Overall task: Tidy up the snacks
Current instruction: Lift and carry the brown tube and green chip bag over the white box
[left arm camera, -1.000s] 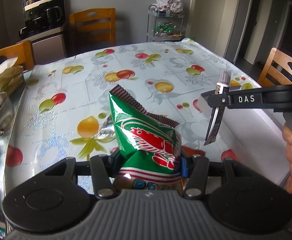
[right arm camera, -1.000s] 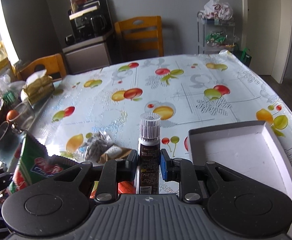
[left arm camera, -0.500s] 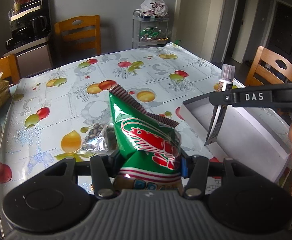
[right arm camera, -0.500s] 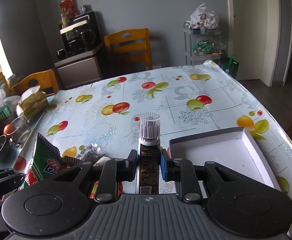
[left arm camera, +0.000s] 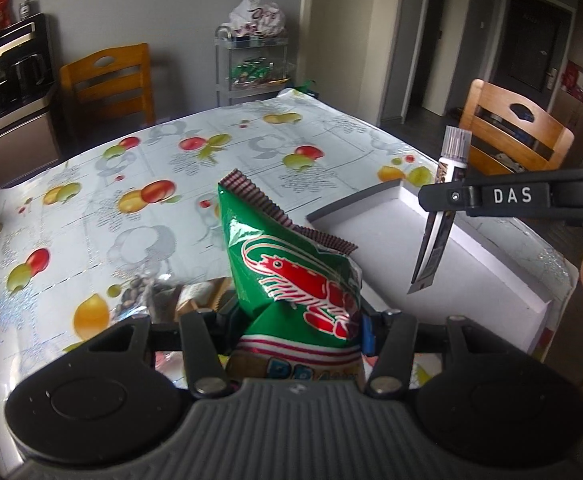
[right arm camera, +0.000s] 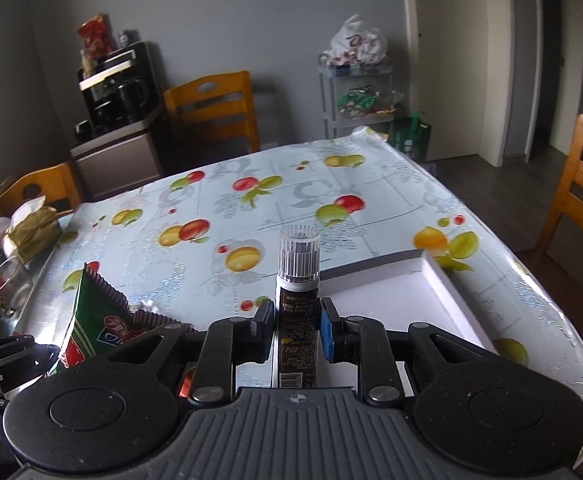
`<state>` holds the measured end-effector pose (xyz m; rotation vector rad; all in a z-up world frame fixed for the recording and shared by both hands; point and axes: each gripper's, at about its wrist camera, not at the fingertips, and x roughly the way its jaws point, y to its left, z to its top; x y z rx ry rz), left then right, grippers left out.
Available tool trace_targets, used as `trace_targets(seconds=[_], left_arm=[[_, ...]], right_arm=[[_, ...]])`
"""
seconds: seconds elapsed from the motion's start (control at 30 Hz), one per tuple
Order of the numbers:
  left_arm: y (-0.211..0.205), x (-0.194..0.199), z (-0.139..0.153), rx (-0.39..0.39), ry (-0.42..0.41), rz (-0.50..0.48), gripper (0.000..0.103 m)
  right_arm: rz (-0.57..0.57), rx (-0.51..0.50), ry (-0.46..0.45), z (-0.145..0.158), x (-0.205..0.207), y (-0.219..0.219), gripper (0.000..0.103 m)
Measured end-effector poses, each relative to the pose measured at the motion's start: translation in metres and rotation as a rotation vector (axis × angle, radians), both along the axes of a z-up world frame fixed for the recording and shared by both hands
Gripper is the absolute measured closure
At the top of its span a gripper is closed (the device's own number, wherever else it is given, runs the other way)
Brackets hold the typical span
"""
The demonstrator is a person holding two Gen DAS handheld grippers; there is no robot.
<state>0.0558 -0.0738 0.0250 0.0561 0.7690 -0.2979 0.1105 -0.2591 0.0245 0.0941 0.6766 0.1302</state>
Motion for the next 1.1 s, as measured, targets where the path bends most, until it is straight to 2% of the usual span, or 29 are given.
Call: trace_targets(seconds=[0.7, 1.1], left_arm=[[-0.069, 0.014, -0.005, 0.002, 0.01, -0.186, 0.051], [-0.099, 0.015, -0.019, 0.002, 0.054, -0.251, 0.051]], right_arm=[[-0.169, -0.017, 0.024, -0.008, -0.025, -0.063, 0.078], [-0.188, -0.03, 0.066, -0.018, -0.027, -0.079, 0.078]])
